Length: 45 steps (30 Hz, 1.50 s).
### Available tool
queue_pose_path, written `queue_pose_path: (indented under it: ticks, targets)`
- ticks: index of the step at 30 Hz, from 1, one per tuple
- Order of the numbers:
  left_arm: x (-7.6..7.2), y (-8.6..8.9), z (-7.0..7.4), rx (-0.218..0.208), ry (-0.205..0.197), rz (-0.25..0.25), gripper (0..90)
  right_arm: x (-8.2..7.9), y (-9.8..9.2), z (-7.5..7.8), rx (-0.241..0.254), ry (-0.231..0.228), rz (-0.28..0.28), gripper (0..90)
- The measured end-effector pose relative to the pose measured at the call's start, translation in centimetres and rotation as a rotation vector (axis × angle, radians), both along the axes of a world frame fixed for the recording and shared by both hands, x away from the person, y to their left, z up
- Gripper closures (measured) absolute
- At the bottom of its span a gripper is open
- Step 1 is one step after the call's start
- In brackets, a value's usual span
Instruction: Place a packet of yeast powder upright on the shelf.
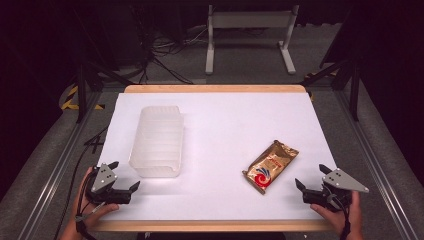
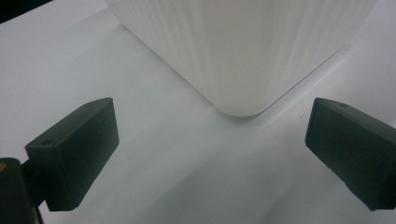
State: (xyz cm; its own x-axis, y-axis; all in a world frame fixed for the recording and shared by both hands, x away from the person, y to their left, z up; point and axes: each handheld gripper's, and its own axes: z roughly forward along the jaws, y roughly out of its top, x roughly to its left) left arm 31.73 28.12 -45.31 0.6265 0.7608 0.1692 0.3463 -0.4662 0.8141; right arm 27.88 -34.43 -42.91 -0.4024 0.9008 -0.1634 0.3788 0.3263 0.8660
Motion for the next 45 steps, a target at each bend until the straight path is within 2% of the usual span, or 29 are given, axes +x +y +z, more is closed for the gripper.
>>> queue_pose_path:
  ticks: [10, 14, 17, 24, 25, 29, 35, 43, 45]
  targets:
    - [0.1, -0.2, -0.1, 0.011, 0.003, 0.002, 3.7, 0.3, 0.3, 0.0, -0.024, 0.007, -0.006, 8.5]
    - [0.2, -0.4, -0.1, 0.016, 0.003, 0.013, 4.1, 0.6, 0.4, 0.1, -0.013, 0.005, -0.001, 9.1]
    - [0.2, -0.4, -0.1, 0.017, 0.004, 0.015, 4.1, 0.8, 0.3, 0.3, 0.013, 0.004, 0.015, 12.4]
    - [0.2, -0.6, -0.2, 0.022, 0.010, 0.021, 4.2, 1.8, 0.9, 0.8, 0.007, 0.021, 0.046, 16.1]
    - [0.3, -0.6, -0.2, 0.027, 0.008, 0.018, 4.2, 2.5, 1.2, 1.0, 0.012, 0.034, 0.047, 16.2]
    - [0.3, -0.6, -0.2, 0.027, 0.012, 0.018, 4.2, 3.3, 1.6, 1.4, 0.026, 0.041, 0.050, 16.4]
    - [0.3, -0.6, -0.2, 0.030, 0.012, 0.023, 4.2, 5.0, 2.5, 1.4, 0.013, 0.065, 0.027, 16.4]
    - [0.5, -0.7, -0.2, 0.030, 0.012, 0.032, 4.5, 7.3, 2.3, 1.4, 0.076, 0.105, 0.007, 21.8]
    - [0.5, -0.8, -0.3, 0.033, 0.013, 0.035, 4.5, 7.8, 2.5, 1.2, 0.071, 0.122, -0.004, 22.0]
